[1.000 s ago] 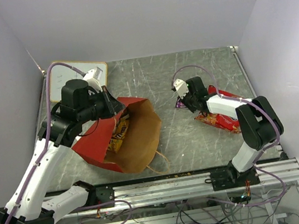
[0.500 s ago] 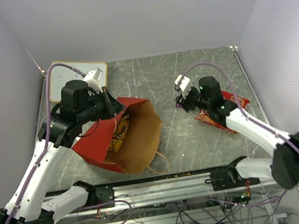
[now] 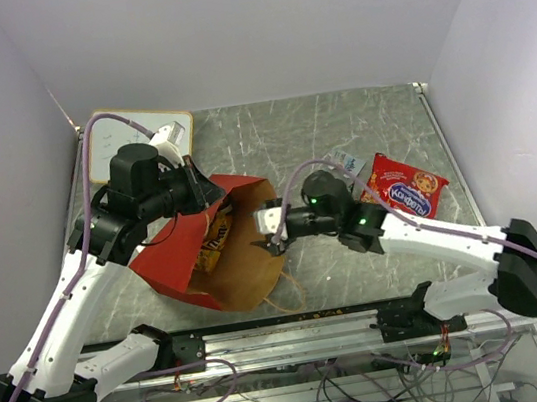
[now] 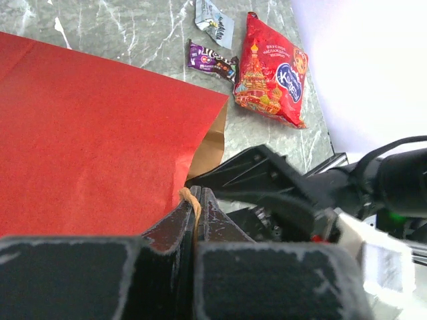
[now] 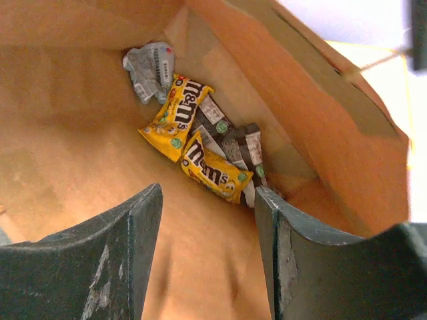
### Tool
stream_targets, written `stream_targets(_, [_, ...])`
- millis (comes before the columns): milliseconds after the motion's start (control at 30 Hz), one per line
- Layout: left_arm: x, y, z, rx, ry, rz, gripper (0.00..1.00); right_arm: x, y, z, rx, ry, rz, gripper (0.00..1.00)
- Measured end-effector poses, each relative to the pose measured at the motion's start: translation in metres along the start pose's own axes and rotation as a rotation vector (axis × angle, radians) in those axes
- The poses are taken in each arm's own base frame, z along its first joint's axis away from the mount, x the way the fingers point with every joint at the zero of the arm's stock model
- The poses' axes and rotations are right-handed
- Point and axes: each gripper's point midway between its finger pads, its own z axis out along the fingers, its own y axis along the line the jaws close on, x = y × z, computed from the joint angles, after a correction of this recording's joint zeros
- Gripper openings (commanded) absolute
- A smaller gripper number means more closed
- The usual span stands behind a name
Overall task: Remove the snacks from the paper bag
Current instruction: Take out the snack from the paper bag.
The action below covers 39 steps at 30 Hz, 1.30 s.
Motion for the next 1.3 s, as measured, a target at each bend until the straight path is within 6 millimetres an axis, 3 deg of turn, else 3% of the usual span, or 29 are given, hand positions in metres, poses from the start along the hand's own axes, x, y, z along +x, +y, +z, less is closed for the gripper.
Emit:
stream_targets(167, [-0.001, 0.0, 0.0, 0.0, 0.0, 0.001, 0.07, 0.013, 0.018, 0.043, -0.104, 0.048, -0.133, 0.58])
stream_targets(467, [-0.006, -0.004, -0.002, 0.006, -0.011, 0.013, 0.07, 0.069, 0.029, 0.092, -0.206, 0.164, -0.308, 0.58])
stream_targets(633, [-0.007, -0.005, -0.003, 0.006, -0.011, 0.014, 0.07, 0.092, 0.032, 0.104, -0.229, 0.217, -0.34, 0.57])
stream_targets(933, [-0.009, -0.006, -0.003, 0.004, -0.007, 0.017, 0.07, 0.108, 0.016, 0.124, -0.219, 0.32, -0.45, 0.53])
stream_targets(1300, [-0.008, -0.008, -0.002, 0.013, 0.002, 0.015, 0.07, 0.141, 0.02, 0.135, -0.262, 0.421, -0.486, 0.49])
